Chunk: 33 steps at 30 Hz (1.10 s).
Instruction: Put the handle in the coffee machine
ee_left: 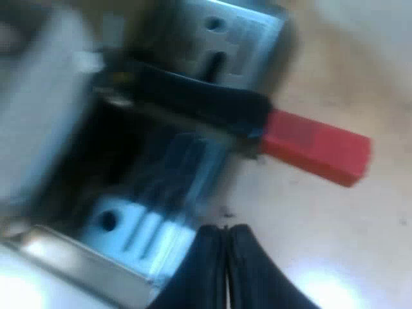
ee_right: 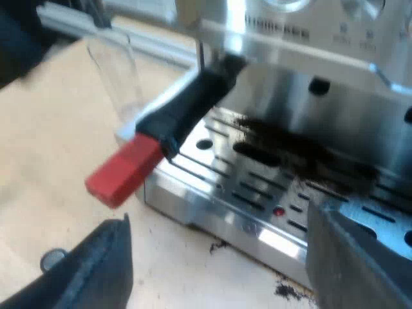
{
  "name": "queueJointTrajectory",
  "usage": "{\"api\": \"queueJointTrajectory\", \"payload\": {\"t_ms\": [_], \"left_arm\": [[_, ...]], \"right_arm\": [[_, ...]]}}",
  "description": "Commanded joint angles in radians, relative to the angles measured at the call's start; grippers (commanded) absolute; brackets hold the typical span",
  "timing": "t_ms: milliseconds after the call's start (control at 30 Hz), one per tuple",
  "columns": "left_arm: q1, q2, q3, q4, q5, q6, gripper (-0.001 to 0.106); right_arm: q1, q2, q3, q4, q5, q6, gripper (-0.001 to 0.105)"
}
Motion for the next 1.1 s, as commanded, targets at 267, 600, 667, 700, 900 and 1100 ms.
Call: {"api": "queueJointTrajectory", "payload": {"t_ms": [267,600,667,700,900,1100], "left_arm": [[0.126,-0.045,-0.192,-0.012,-0.019,-0.196,0.066],[0.228,-0.045,-0.389,-0.076,-0.024,-0.335,0.098],[0.242,-0.048,-0.405,-0.076,-0.040,-0.376,0.098],[0.252,-0.052,-0.409,-0.076,-0.048,-0.395,0.098],[0.317,-0.099,-0.409,-0.056,-0.069,-0.439,0.098],[0.339,-0.179,-0.397,-0.053,-0.056,-0.437,0.098]], "right_arm": [[-0.145,-0.008,-0.164,0.217,-0.198,0.036,0.060],[-0.490,-0.008,-0.357,0.439,-0.199,-0.116,0.060],[-0.593,-0.008,-0.369,0.463,-0.199,-0.116,0.060],[-0.662,-0.011,-0.369,0.468,-0.199,-0.116,0.060],[-0.955,-0.066,-0.365,0.549,-0.199,-0.118,0.060],[-1.139,-0.181,-0.338,0.586,-0.206,-0.216,0.060]]}}
